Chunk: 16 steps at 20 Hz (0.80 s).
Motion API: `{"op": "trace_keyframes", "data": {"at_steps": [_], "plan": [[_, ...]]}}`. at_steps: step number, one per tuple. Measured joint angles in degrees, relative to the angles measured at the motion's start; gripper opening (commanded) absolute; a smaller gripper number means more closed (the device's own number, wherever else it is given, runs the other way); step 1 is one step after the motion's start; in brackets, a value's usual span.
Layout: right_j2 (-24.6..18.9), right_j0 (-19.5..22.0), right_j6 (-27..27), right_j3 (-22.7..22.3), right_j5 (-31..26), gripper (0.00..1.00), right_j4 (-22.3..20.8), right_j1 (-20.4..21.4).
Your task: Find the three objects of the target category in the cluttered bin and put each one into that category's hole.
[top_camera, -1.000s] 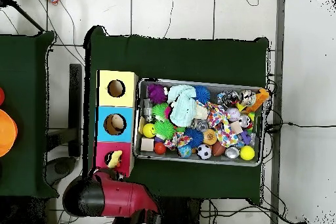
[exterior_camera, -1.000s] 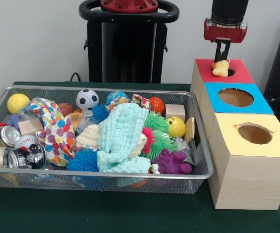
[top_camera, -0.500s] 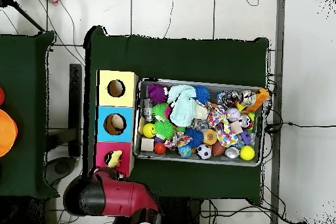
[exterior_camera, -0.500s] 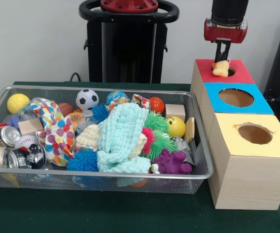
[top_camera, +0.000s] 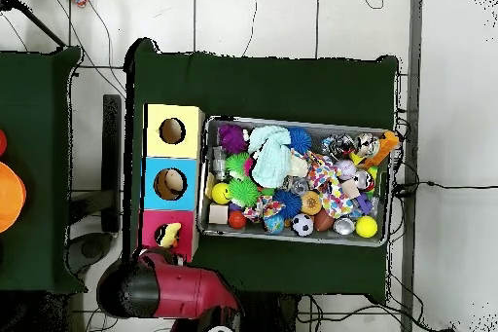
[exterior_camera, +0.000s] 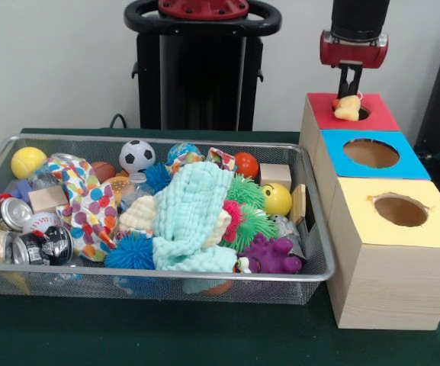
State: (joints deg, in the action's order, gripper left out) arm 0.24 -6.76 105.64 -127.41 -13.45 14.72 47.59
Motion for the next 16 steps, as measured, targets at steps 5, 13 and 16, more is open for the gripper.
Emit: {"op": "trace_keyframes", "data": {"at_steps": [5, 13, 16], "plan": [[-0.82, 0.94, 0.0, -0.31, 0.0, 0.0, -0.01, 0.11], [-0.81, 0.85, 0.0, -0.28, 0.0, 0.0, -0.01, 0.1], [-0.79, 0.77, 0.0, -0.23, 0.0, 0.0, -0.01, 0.09]]}}
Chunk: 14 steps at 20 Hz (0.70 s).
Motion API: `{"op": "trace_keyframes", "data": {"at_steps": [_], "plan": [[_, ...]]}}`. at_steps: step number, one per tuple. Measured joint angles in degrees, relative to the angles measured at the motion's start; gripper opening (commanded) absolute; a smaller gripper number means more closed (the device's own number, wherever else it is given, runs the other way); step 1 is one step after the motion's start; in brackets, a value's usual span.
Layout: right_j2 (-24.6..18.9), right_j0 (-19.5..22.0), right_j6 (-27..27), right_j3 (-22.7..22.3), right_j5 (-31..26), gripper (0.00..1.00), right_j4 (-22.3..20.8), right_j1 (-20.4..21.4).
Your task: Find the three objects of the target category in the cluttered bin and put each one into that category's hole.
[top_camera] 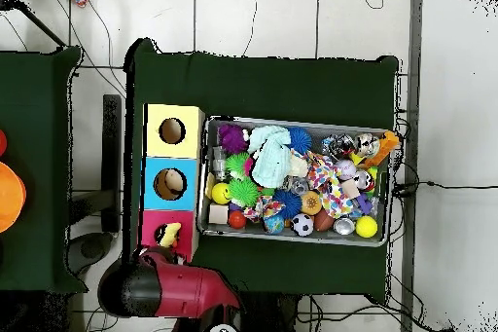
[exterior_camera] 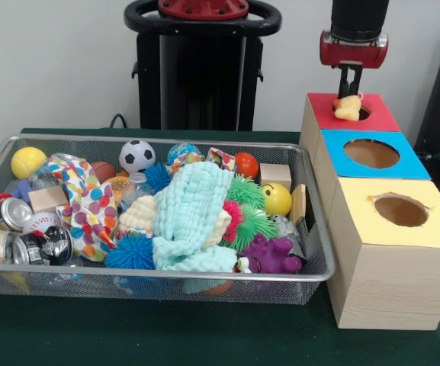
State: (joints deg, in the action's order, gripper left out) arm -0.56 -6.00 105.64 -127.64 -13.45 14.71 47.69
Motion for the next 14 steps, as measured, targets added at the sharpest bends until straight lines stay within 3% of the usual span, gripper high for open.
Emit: {"op": "trace_keyframes", "data": {"at_steps": [14], "plan": [[1.86, -2.28, 0.0, 0.74, 0.05, 0.0, 0.11, -0.18]]}}
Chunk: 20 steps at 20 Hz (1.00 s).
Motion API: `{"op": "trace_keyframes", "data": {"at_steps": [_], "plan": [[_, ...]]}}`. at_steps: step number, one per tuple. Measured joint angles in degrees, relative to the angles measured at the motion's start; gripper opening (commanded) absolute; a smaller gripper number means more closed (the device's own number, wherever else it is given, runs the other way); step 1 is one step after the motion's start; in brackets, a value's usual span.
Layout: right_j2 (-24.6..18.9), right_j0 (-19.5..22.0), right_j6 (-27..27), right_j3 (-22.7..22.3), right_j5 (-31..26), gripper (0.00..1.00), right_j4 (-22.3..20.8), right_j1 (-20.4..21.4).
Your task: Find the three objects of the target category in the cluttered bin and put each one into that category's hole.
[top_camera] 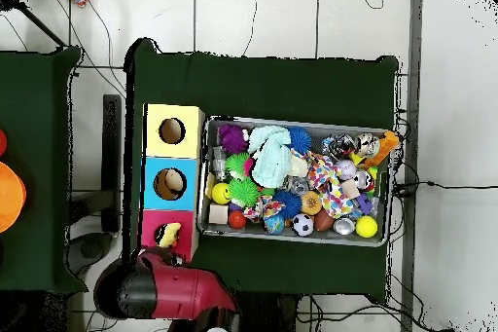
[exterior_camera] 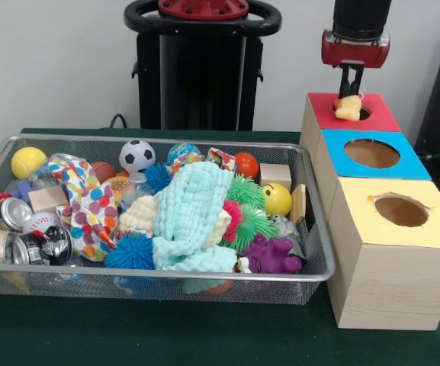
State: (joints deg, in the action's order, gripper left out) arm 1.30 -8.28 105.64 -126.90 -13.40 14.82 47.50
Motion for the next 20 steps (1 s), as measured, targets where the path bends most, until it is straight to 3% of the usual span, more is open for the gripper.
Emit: {"op": "trace_keyframes", "data": {"at_steps": [14, 20], "plan": [[2.26, -5.77, 0.01, 4.62, -1.65, 0.0, 1.65, -0.44], [2.52, -5.95, 0.01, 5.07, -2.65, 0.0, 2.31, -0.04]]}}
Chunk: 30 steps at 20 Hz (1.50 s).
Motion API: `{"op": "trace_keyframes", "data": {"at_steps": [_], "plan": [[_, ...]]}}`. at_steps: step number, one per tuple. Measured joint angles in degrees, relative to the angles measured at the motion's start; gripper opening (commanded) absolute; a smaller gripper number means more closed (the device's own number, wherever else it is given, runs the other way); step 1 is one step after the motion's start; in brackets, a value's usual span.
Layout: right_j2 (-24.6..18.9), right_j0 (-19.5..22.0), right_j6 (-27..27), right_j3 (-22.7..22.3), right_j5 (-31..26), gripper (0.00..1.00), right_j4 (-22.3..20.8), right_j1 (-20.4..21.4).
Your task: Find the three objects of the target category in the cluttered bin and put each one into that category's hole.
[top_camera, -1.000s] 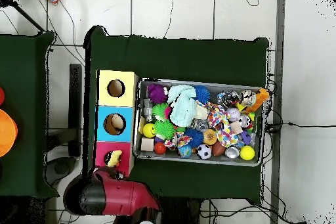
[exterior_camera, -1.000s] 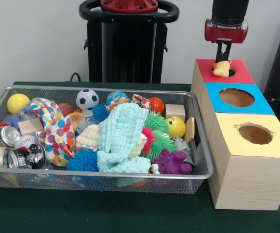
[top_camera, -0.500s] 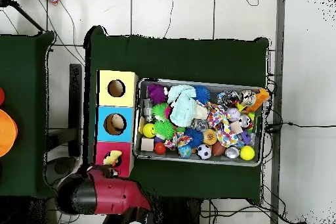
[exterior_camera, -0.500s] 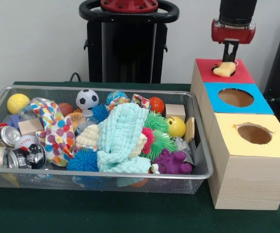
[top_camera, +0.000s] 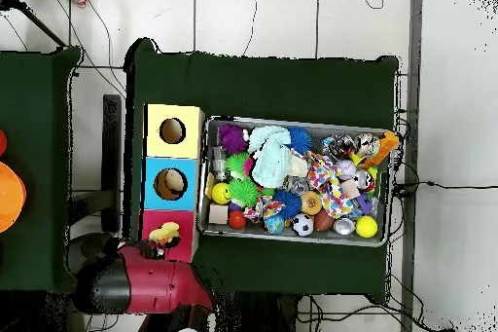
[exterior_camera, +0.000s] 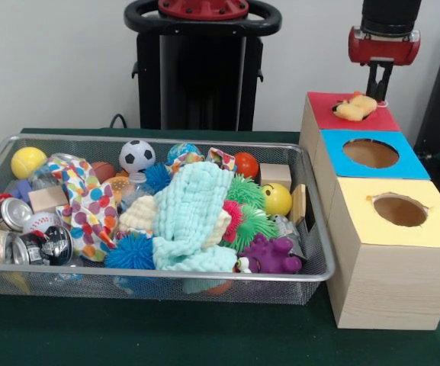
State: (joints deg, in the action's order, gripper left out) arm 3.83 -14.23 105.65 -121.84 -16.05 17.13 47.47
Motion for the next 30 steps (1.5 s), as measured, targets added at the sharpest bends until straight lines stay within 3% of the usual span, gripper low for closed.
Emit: {"op": "trace_keyframes", "data": {"at_steps": [11, 21, 30], "plan": [[0.11, 0.8, 0.0, 0.92, -1.02, 0.0, 0.14, -0.55], [1.81, 0.25, 0.0, 6.05, -8.33, 0.0, 0.09, -0.31], [1.92, 2.23, 0.0, 9.68, -8.38, 0.0, 0.08, -0.29]]}}
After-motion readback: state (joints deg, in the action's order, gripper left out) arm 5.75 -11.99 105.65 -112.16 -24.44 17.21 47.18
